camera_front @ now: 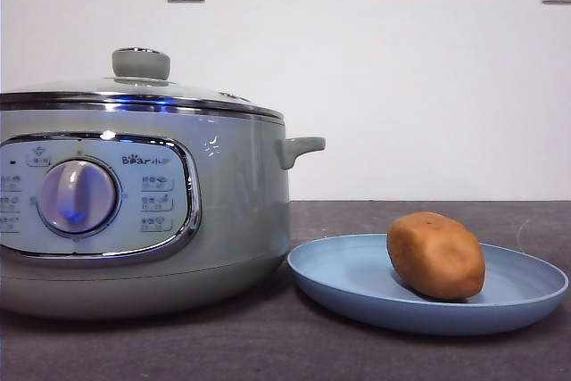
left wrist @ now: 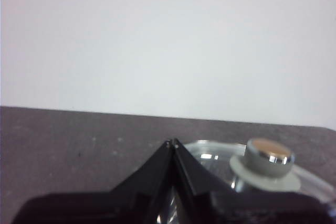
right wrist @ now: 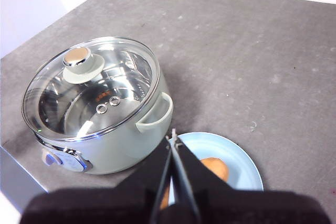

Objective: Take the potato out from the steamer,put the potato on the plate,close the lid

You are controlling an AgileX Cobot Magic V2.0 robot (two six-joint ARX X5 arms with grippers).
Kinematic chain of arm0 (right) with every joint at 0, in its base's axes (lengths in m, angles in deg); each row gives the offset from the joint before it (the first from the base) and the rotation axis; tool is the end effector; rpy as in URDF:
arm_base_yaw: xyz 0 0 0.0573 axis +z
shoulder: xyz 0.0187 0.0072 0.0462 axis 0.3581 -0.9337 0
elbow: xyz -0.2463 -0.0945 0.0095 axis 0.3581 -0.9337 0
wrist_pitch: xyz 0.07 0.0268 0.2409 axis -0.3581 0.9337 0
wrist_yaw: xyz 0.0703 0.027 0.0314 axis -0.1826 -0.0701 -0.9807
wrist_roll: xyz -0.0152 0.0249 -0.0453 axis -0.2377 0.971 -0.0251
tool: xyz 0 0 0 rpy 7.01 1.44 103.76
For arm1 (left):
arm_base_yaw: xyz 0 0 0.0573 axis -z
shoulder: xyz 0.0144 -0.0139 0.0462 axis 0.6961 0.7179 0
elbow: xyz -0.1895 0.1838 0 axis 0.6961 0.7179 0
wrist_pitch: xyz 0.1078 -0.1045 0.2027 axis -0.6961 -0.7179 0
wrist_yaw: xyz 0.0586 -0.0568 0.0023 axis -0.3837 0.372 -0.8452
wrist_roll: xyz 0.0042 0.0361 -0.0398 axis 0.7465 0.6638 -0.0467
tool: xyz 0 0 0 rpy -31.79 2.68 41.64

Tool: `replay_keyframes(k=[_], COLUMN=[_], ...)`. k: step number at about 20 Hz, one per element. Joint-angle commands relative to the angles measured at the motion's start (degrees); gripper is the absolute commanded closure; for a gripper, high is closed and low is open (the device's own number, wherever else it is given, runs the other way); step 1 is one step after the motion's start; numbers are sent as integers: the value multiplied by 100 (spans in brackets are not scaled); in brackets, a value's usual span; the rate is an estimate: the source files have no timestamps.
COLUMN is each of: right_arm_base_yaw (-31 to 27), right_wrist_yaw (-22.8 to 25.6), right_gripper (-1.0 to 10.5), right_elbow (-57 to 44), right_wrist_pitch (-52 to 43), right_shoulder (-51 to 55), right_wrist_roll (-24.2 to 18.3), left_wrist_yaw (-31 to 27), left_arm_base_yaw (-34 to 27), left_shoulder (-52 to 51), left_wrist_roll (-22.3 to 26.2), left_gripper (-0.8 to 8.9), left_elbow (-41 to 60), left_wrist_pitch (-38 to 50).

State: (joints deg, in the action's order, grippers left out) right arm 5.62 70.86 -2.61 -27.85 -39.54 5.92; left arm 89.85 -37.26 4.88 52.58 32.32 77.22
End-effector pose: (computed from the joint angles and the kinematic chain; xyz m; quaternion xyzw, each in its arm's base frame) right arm 0.1105 0.0619 0.3657 -0.0146 0.2244 0.3172 0.9213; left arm 0.0939 -0.0137 0.2097 -0.0999 -0.0568 -0.1081 0.9875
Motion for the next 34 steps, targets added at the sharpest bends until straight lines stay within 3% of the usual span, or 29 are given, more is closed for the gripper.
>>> replay_keyframes(k=[1, 5, 11, 31, 34], right_arm_base_yaw=[7, 7, 7, 7, -2], right_wrist_yaw=[24, 24, 17, 17, 37], right_gripper=[963, 963, 963, 963, 963], right_elbow=[15, 15, 15, 15, 15], right_wrist_pitch=[-24, -17, -4, 17, 13], right_shoulder=[11, 11, 11, 13, 26], right_wrist_roll=[33, 33, 33, 33, -422], left_wrist_yaw=[-22, -26, -190, -181, -181], left_arm_base_yaw=[-22, -22, -22, -20, -20], left_shoulder=[-291, -476, -476, -472, -472], left_wrist_roll=[94, 92, 87, 94, 94], left_gripper=[816, 816, 816, 816, 816], left_elbow=[352, 706, 719, 717, 717], left_wrist_pitch=[20, -199, -1622, -1558, -1558])
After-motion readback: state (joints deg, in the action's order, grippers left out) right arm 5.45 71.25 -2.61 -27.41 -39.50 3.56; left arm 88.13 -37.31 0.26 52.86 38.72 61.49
